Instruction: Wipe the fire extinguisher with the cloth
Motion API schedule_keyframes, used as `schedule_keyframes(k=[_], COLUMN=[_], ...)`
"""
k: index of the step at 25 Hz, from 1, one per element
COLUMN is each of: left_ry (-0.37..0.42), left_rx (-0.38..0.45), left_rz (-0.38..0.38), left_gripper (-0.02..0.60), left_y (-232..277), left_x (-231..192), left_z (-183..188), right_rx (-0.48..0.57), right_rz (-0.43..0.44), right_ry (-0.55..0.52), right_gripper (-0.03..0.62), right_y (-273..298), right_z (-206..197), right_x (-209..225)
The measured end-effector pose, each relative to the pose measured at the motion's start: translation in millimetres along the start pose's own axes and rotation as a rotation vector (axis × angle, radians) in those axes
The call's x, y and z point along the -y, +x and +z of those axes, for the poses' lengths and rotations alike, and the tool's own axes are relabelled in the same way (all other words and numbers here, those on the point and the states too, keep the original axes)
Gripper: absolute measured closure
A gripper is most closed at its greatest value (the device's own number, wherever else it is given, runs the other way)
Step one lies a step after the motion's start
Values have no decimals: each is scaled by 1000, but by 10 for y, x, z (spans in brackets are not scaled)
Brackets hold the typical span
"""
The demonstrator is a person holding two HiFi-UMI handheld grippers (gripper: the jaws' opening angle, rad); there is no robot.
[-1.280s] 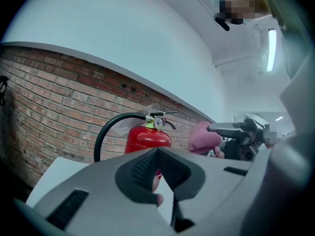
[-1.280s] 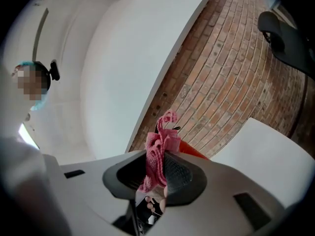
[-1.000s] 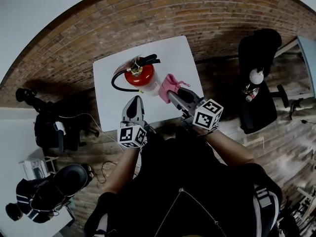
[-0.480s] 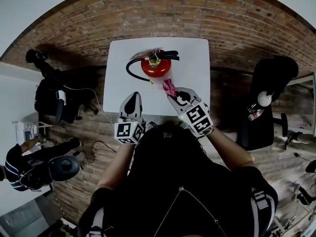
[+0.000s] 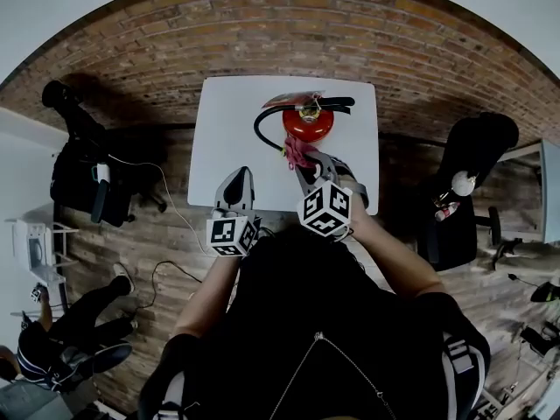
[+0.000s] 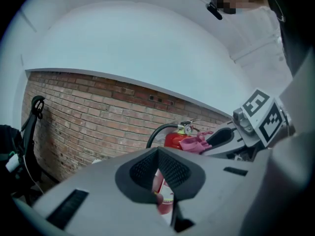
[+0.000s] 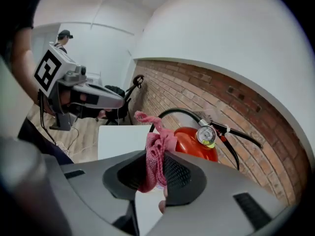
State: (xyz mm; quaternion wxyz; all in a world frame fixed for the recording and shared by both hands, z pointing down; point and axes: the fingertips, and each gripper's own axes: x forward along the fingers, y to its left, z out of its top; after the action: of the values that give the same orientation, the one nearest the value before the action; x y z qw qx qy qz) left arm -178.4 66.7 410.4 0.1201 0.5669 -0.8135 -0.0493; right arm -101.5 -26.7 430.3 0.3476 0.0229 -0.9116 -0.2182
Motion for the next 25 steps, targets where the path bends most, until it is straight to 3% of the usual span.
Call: schedule_keyframes(k=[4, 9, 25], left_ry=[-25, -55, -90], left_rx=[-7, 0, -8], left_rz=[-3, -20, -40], left_gripper=[574, 574, 574], left_y=[-116, -170, -349], left_x=[-353, -701, -1403], left_z=[-35, -45, -176], right_rx=[-101, -170, -322], right_rz=[-39, -34, -58], right_ry=[19, 137, 212], right_gripper=[493, 493, 493], right_y=[263, 555, 1216], right_z=[14, 1, -327], right_x=[-67, -110, -394])
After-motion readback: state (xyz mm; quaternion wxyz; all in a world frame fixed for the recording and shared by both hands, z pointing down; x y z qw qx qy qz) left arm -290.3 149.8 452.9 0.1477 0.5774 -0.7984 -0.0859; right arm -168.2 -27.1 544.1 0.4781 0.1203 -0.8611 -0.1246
